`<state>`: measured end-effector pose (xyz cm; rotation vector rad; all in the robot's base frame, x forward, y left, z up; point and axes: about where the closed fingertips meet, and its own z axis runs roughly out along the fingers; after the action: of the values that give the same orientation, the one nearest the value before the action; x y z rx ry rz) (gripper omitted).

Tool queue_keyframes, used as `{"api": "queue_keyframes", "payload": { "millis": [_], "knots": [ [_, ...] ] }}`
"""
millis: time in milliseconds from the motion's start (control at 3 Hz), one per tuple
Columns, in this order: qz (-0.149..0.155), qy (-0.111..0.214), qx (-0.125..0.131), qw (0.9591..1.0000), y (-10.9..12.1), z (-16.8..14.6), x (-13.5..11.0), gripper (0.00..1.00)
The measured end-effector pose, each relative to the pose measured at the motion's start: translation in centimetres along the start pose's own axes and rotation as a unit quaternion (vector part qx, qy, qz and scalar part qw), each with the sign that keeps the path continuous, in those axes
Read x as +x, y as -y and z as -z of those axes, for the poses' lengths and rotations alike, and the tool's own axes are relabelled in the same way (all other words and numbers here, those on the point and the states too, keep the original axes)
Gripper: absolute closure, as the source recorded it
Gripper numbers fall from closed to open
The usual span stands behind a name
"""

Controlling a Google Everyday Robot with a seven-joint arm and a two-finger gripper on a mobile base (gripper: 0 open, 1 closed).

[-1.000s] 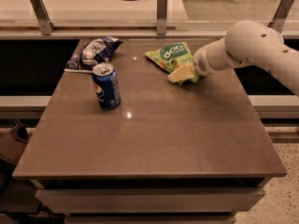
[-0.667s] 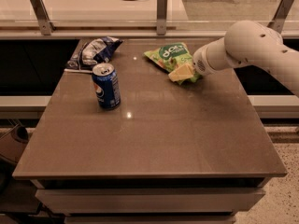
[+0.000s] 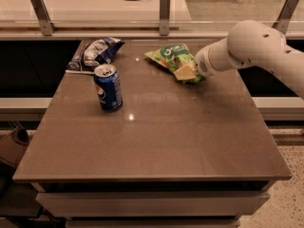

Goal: Pick green rice chip bag

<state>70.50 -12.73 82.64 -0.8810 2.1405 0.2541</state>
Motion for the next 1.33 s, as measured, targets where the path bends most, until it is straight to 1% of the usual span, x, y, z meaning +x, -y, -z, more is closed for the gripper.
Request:
{"api": "queue_keyframes", "payload": {
  "millis": [667,1333],
  "knots": [
    [0.000,0.000,0.000,1.0000,0.0,0.0,-0.1,1.00],
    [0.021,0.043,0.015,0.9987,0.4,2.6,-3.1,1.00]
  ]
}}
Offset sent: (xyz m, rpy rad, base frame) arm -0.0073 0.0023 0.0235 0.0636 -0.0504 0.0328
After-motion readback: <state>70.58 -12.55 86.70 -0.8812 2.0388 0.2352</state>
